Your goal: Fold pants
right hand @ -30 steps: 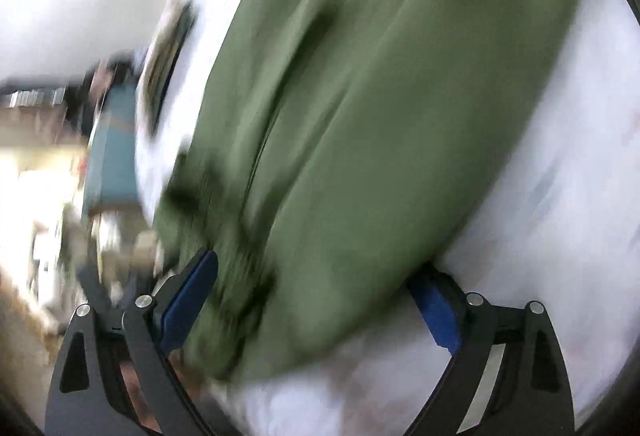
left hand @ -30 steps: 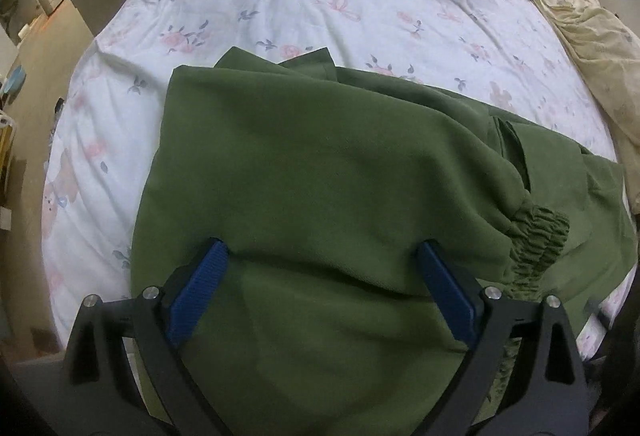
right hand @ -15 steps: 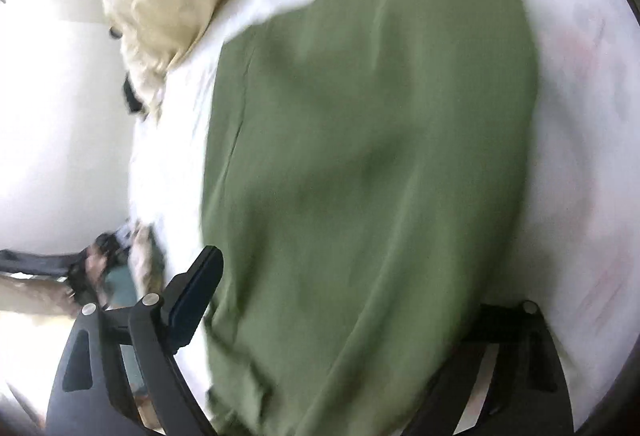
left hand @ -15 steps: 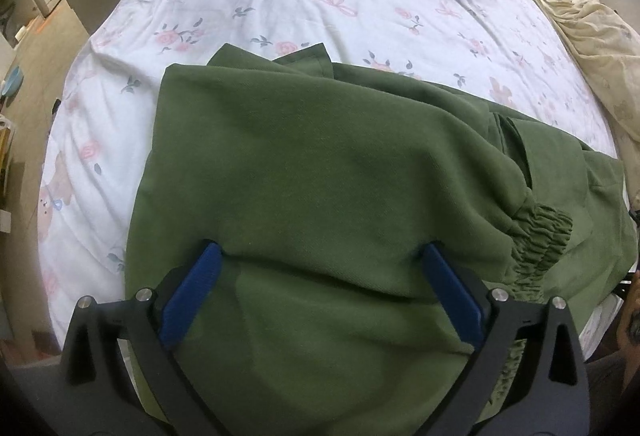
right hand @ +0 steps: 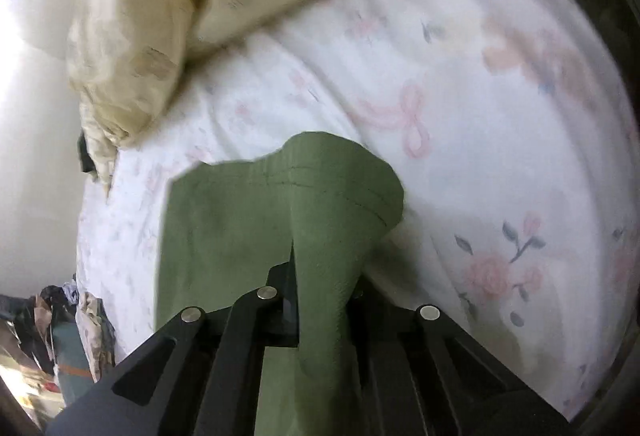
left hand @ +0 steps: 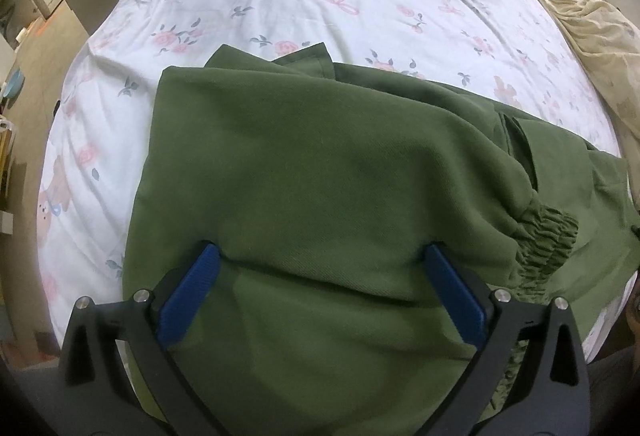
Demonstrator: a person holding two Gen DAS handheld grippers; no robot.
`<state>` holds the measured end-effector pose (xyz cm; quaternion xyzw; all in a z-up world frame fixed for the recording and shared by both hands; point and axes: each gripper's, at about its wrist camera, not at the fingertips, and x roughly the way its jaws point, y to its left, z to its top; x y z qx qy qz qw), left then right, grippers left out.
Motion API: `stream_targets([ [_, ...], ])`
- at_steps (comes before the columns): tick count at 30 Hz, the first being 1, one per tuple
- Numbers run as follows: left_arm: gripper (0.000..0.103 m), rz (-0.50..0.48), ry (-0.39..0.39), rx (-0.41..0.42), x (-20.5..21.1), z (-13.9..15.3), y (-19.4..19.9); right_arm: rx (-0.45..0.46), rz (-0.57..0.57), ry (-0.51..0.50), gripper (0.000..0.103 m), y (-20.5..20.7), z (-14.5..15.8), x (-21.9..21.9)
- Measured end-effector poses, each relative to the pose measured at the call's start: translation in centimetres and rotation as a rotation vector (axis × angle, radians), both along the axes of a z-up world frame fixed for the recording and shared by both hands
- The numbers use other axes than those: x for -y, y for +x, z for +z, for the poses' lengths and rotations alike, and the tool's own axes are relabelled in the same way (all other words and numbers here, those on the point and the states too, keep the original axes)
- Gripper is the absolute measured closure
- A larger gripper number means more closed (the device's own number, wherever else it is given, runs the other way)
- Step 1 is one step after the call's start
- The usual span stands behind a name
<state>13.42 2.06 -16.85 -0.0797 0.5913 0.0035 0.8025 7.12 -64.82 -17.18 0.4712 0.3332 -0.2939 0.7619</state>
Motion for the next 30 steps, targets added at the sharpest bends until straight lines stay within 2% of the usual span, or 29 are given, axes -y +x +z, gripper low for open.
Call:
stream_targets([
  [2, 0.001, 0.001, -0.006, -0.002, -0.1, 0.0, 0.0, 0.030, 0.043, -0.066, 0.101, 0.6, 1.9, -1.5],
  [4, 0.001, 0.008, -0.014, -0.005, -0.2, 0.2, 0.1, 0.102, 0.116, -0.114, 0.101, 1.1, 4.6, -3.4],
  [8, 0.001, 0.053, -0.036, -0.015, -0.6, 0.6, 0.4, 0.207, 0.364, -0.271, 0.101, 2.3, 11.0, -9.7],
  [11, 0.001, 0.056, -0.037, -0.016, -0.3, 1.0, 0.6, 0.304, 0.584, -0.385, 0.101, 2.6, 16.0, -17.3],
  [14, 0.001, 0.037, -0.008, 0.002, 0.3, 1.8, 0.3, 0.350, 0.805, -0.508, 0.100, 2.3, 18.3, -25.8],
  [15, 0.001, 0.031, -0.018, 0.008, 0.5, 2.2, 0.1, 0.353, 0.891, -0.545, 0.100, 2.0, 18.2, -29.2],
  [17, 0.001, 0.030, -0.030, 0.023, 0.3, 2.9, 0.0, 0.350, 1.040, -0.536, 0.099, 1.1, 16.3, -34.7],
  [21, 0.001, 0.071, -0.035, 0.028, -1.1, 3.6, -0.4, 0.227, 1.333, -0.482, 0.094, -1.5, 8.6, -43.5],
  [24, 0.001, 0.120, -0.047, -0.005, -2.4, 3.2, -0.3, 0.069, 1.564, -0.421, 0.069, -4.3, 4.7, -47.6],
  [26, 0.001, 0.145, -0.049, -0.005, -2.9, 3.2, -0.2, 0.017, 1.685, -0.345, 0.032, -5.6, 4.3, -48.5],
  [28, 0.001, 0.158, -0.055, 0.005, -3.1, 3.4, 0.0, 0.005, 1.695, -0.361, 0.032, -6.4, 5.1, -47.6],
  [30, 0.001, 0.150, -0.076, 0.024, -2.7, 4.0, 0.2, 0.037, 1.646, -0.365, 0.033, -6.9, 6.7, -45.6],
])
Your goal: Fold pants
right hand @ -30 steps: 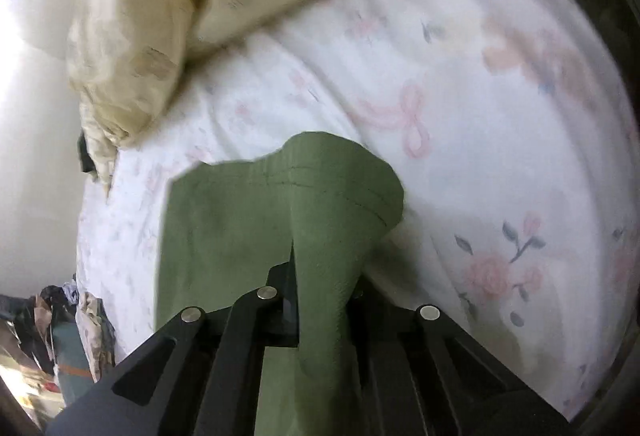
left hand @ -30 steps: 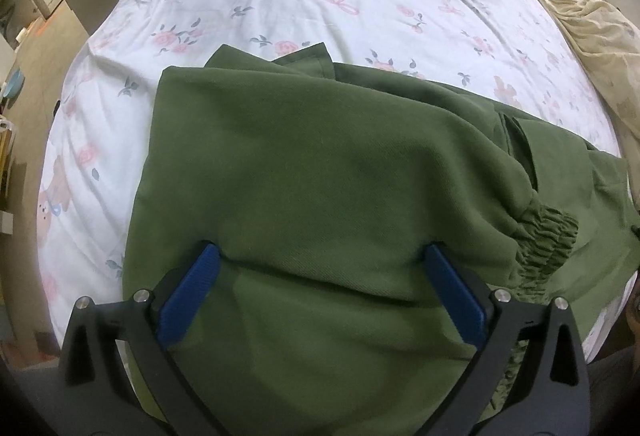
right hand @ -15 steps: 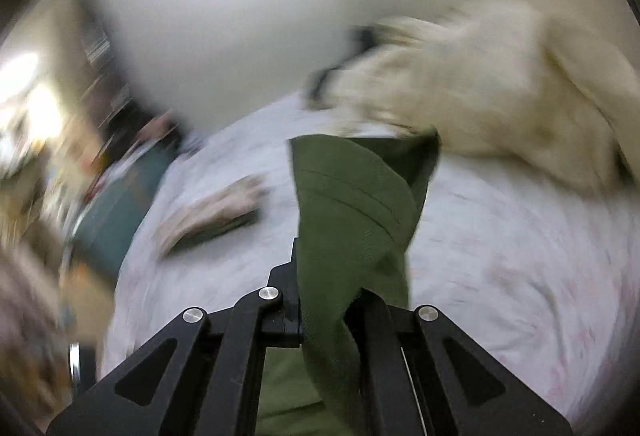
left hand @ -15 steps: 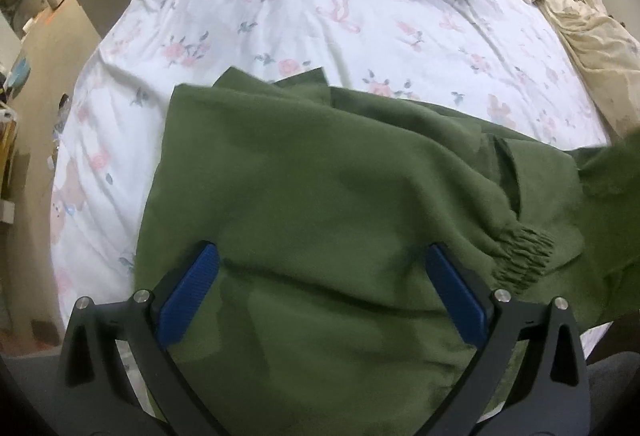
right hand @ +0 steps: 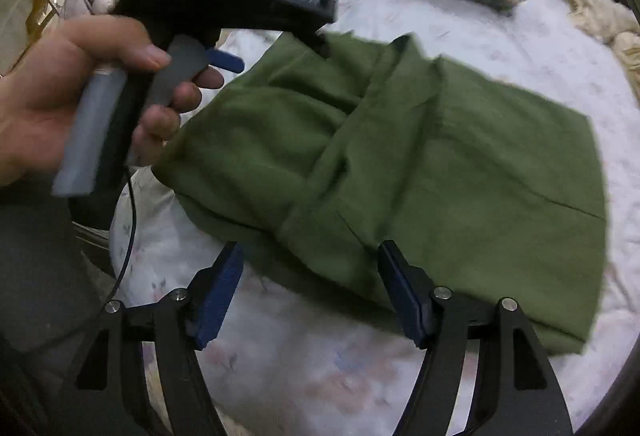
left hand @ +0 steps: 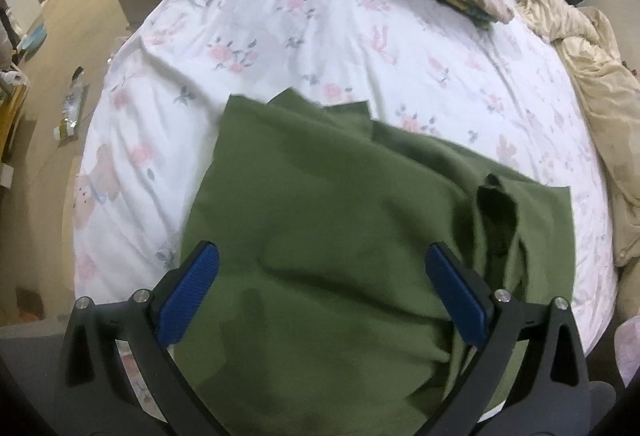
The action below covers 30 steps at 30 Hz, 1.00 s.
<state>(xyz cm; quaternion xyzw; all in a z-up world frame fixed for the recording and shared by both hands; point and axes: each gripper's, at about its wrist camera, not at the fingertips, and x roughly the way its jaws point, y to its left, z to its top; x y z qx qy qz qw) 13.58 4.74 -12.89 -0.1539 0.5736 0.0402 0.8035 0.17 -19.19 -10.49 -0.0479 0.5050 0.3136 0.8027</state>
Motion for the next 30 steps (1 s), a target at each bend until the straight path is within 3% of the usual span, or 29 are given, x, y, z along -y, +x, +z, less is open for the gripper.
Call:
stream_targets([
  [3, 0.001, -0.059, -0.047, 0.041, 1.4, 0.6, 0.0, 0.023, -0.205, 0.035, 0.034, 1.5, 1.5, 4.7],
  [4, 0.001, -0.092, -0.053, 0.053, 2.2, 0.8, -0.1, 0.006, -0.304, 0.063, 0.038, 2.6, 1.4, 6.5],
  [5, 0.002, -0.127, -0.051, 0.057, 3.0, 0.8, -0.1, -0.019, -0.362, 0.086, 0.050, 3.2, 1.3, 7.2],
  [7, 0.002, -0.198, -0.037, 0.067, 4.7, 0.5, -0.3, -0.092, -0.447, 0.160, 0.060, 5.3, 0.0, 8.7],
  [11, 0.002, -0.278, 0.055, 0.032, 6.7, -0.9, -0.2, -0.245, -0.429, 0.223, 0.060, 7.6, -4.4, 6.0],
  [13, 0.003, -0.276, 0.117, 0.009, 6.7, -1.6, -0.1, -0.375, -0.361, 0.189, 0.060, 7.9, -7.2, 3.0],
  [14, 0.003, -0.255, 0.123, 0.005, 6.2, -1.6, -0.2, -0.394, -0.336, 0.165, 0.060, 7.4, -7.9, 2.1],
  [17, 0.003, -0.189, 0.046, 0.029, 4.7, -0.8, -0.3, -0.336, -0.288, 0.149, 0.057, 6.7, -6.1, 1.2],
  [21, 0.003, -0.191, -0.005, 0.154, 5.2, 1.8, -0.8, -0.300, -0.405, 0.244, 0.057, 6.1, -3.6, 4.4],
  [24, 0.003, -0.255, -0.011, 0.205, 6.8, 2.6, -1.2, -0.184, -0.617, 0.330, 0.049, 5.2, -1.2, 9.5],
  [26, 0.003, -0.305, 0.000, 0.184, 8.0, 2.0, -1.3, -0.086, -0.827, 0.391, 0.024, 4.2, 0.2, 14.0],
  [27, 0.003, -0.314, 0.010, 0.170, 8.3, 1.7, -1.2, -0.058, -0.905, 0.393, 0.017, 4.2, 0.3, 15.3],
  [28, 0.003, -0.318, 0.022, 0.156, 8.5, 1.3, -1.2, -0.047, -0.987, 0.396, 0.012, 4.0, 0.2, 17.0],
  [30, 0.003, -0.302, 0.035, 0.133, 8.4, 0.7, -0.9, -0.094, -1.064, 0.342, 0.012, 4.4, -1.0, 18.5],
])
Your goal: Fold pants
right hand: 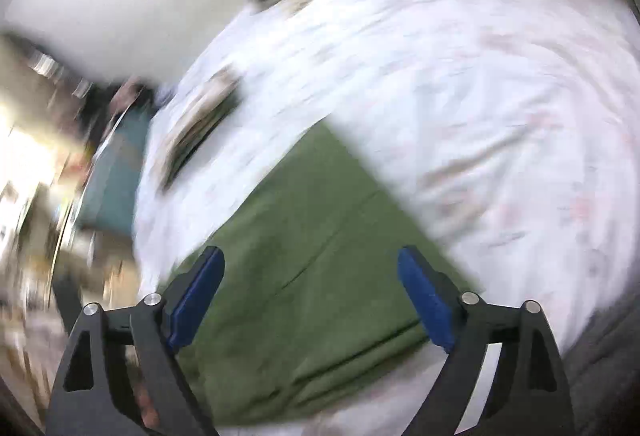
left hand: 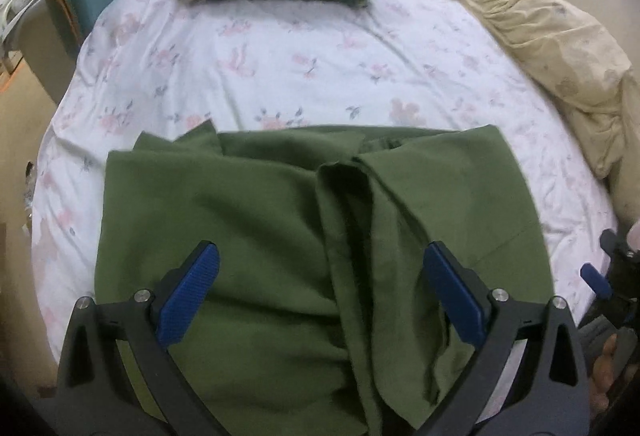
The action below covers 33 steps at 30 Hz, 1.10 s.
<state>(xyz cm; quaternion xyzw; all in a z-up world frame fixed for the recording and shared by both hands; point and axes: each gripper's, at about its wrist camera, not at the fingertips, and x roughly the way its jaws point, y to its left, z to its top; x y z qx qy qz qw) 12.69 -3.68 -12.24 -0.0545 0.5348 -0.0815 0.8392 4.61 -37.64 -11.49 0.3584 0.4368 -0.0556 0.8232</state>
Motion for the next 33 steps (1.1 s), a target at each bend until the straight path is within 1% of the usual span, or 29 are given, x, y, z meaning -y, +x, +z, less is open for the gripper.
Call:
stream_targets([
  [2, 0.003, 0.025, 0.003, -0.008, -0.6, -0.1, 0.1, -0.088, -0.060, -0.045, 0.012, 0.2, -2.1, 0.9],
  [4, 0.003, 0.052, 0.013, -0.004, -1.2, -0.2, 0.1, -0.173, -0.091, -0.046, 0.012, -0.3, -3.9, 2.2],
  [5, 0.003, 0.066, 0.017, -0.003, -1.7, -0.3, 0.0, -0.205, -0.090, -0.034, 0.012, -0.9, -4.8, 3.2],
  [7, 0.003, 0.086, 0.016, -0.007, -2.3, -0.4, 0.1, -0.282, -0.066, 0.021, 0.012, -1.4, -6.8, 2.7],
  [8, 0.003, 0.093, 0.015, -0.009, -2.6, -0.4, 0.1, -0.294, -0.045, 0.030, 0.012, -1.3, -7.2, 2.4],
  [9, 0.003, 0.102, 0.017, -0.011, -2.8, -0.4, 0.1, -0.293, -0.013, 0.010, 0.012, -0.9, -7.1, 1.9],
  [10, 0.003, 0.107, 0.018, -0.011, -3.0, -0.4, 0.2, -0.284, 0.013, -0.004, 0.014, -0.8, -7.3, 1.2],
  [11, 0.003, 0.111, 0.020, -0.011, -3.1, -0.4, 0.2, -0.274, 0.047, -0.004, 0.022, -0.5, -7.1, 0.7],
  [12, 0.003, 0.115, 0.023, -0.010, -3.3, -0.4, 0.1, -0.281, 0.073, -0.007, 0.025, -0.3, -7.1, 0.1],
  [13, 0.003, 0.116, 0.026, -0.006, -3.4, -0.3, 0.1, -0.281, 0.084, -0.018, 0.032, -0.3, -7.2, -0.1],
  [14, 0.003, 0.116, 0.030, -0.001, -3.4, -0.1, 0.1, -0.270, 0.083, -0.008, 0.045, -0.5, -7.1, -0.1],
  [15, 0.003, 0.113, 0.030, 0.005, -3.5, 0.1, 0.0, -0.258, 0.066, 0.023, 0.054, -0.8, -7.0, 0.4],
  [16, 0.003, 0.111, 0.027, 0.008, -3.6, 0.3, 0.0, -0.237, 0.049, 0.051, 0.076, -0.9, -6.7, 0.9],
  [17, 0.003, 0.108, 0.024, 0.010, -3.6, 0.6, -0.1, -0.203, 0.049, 0.062, 0.091, -1.0, -6.0, 1.1],
  [19, 0.003, 0.113, -0.004, 0.007, -4.0, 1.4, -0.4, -0.138, 0.071, 0.040, 0.096, -1.3, -4.3, 0.5],
  [21, 0.003, 0.119, -0.039, -0.013, -4.5, 2.3, -0.6, -0.038, 0.118, 0.005, 0.097, -1.2, -1.7, -0.7],
  [22, 0.003, 0.118, -0.045, -0.019, -4.5, 2.9, -0.5, 0.012, 0.137, 0.003, 0.097, -1.6, -0.6, -1.1],
  [23, 0.003, 0.109, -0.044, -0.020, -4.4, 3.5, -0.6, 0.083, 0.162, 0.014, 0.097, -1.9, 0.8, -1.7],
  [25, 0.003, 0.090, -0.024, -0.010, -3.8, 5.0, -0.6, 0.176, 0.205, 0.034, 0.097, -1.8, 2.4, -2.3],
  [26, 0.003, 0.082, -0.018, 0.000, -3.4, 5.8, -0.6, 0.250, 0.242, 0.074, 0.098, -2.1, 3.5, -2.8],
  [27, 0.003, 0.077, -0.021, 0.005, -3.2, 6.4, -0.6, 0.295, 0.265, 0.116, 0.098, -2.0, 3.9, -2.9],
  [28, 0.003, 0.072, -0.036, 0.004, -2.9, 7.1, -0.4, 0.334, 0.286, 0.153, 0.098, -2.4, 4.3, -2.9],
  [29, 0.003, 0.068, -0.051, -0.003, -2.4, 7.8, 0.0, 0.366, 0.313, 0.165, 0.098, -2.5, 4.8, -3.2],
  [32, 0.003, 0.049, -0.092, -0.028, -0.5, 9.5, 1.3, 0.425, 0.418, 0.165, 0.097, -2.5, 6.0, -5.0],
  [33, 0.003, 0.024, -0.106, -0.040, 0.6, 10.0, 1.8, 0.434, 0.442, 0.154, 0.097, -2.5, 6.3, -5.5],
])
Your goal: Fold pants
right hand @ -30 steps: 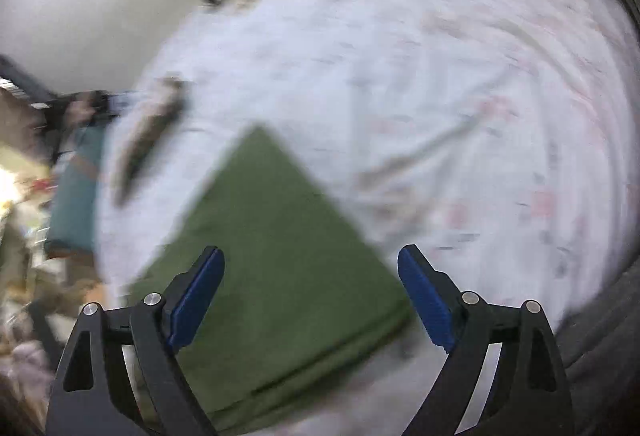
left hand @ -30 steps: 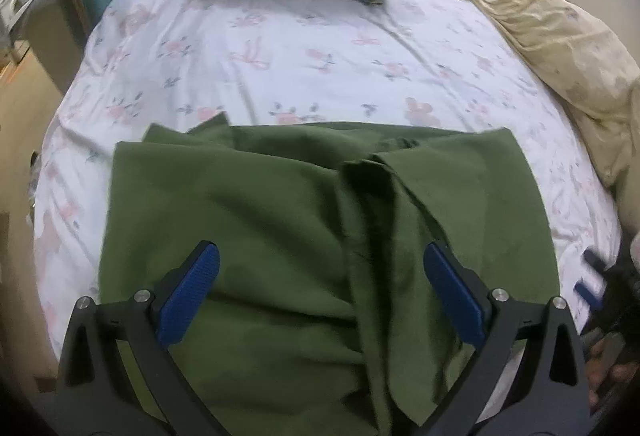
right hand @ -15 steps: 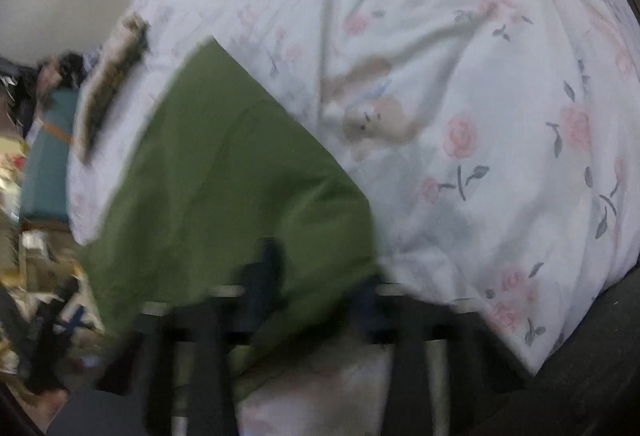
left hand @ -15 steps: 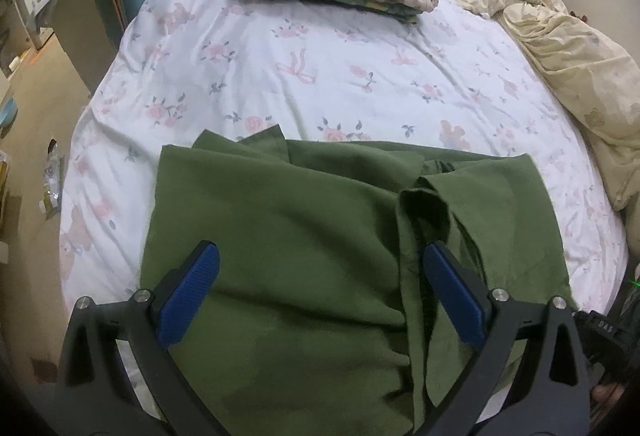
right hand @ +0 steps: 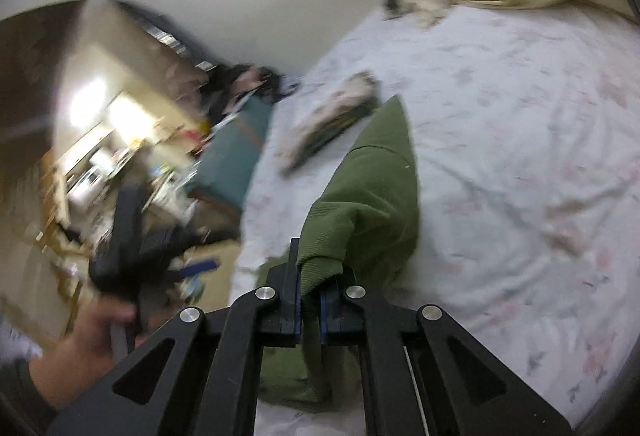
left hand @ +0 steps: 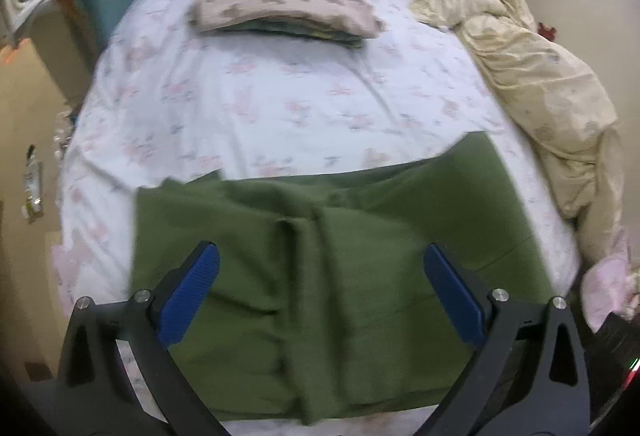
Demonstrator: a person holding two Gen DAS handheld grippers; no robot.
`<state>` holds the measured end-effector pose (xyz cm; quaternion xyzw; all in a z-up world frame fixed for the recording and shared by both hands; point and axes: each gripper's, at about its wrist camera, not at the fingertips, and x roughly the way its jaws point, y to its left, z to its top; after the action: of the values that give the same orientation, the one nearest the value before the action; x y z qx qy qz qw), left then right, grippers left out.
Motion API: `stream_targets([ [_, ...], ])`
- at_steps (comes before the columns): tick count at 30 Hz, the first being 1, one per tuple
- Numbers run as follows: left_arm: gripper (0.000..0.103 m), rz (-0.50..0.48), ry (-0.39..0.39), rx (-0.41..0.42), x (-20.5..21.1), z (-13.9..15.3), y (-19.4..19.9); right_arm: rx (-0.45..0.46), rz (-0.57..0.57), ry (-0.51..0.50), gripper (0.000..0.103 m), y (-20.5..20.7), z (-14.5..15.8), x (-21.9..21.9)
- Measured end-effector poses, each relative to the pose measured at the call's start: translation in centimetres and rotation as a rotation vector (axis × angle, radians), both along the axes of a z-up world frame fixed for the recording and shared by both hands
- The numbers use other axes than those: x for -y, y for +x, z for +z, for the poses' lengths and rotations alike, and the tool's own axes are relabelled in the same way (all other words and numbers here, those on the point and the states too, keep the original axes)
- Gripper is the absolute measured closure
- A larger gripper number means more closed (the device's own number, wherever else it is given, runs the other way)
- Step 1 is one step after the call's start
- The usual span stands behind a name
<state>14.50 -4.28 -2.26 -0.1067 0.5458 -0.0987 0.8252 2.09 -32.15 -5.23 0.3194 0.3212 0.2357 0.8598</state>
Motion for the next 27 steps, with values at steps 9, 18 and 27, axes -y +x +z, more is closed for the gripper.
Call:
stream_targets([
  [9, 0.003, -0.250, -0.063, -0.104, 8.9, 0.8, 1.6, 0.109, 0.214, -0.210, 0.097, -0.3, 0.5, -6.9],
  [18, 0.095, -0.318, 0.081, -0.095, 6.3, -0.7, 0.2, 0.120, 0.317, -0.244, 0.086, -1.3, 0.5, -9.1],
  [27, 0.097, -0.164, 0.036, -0.127, -7.9, -0.6, -0.6, 0.043, 0.207, -0.099, 0.027, 0.6, -0.2, -5.3],
])
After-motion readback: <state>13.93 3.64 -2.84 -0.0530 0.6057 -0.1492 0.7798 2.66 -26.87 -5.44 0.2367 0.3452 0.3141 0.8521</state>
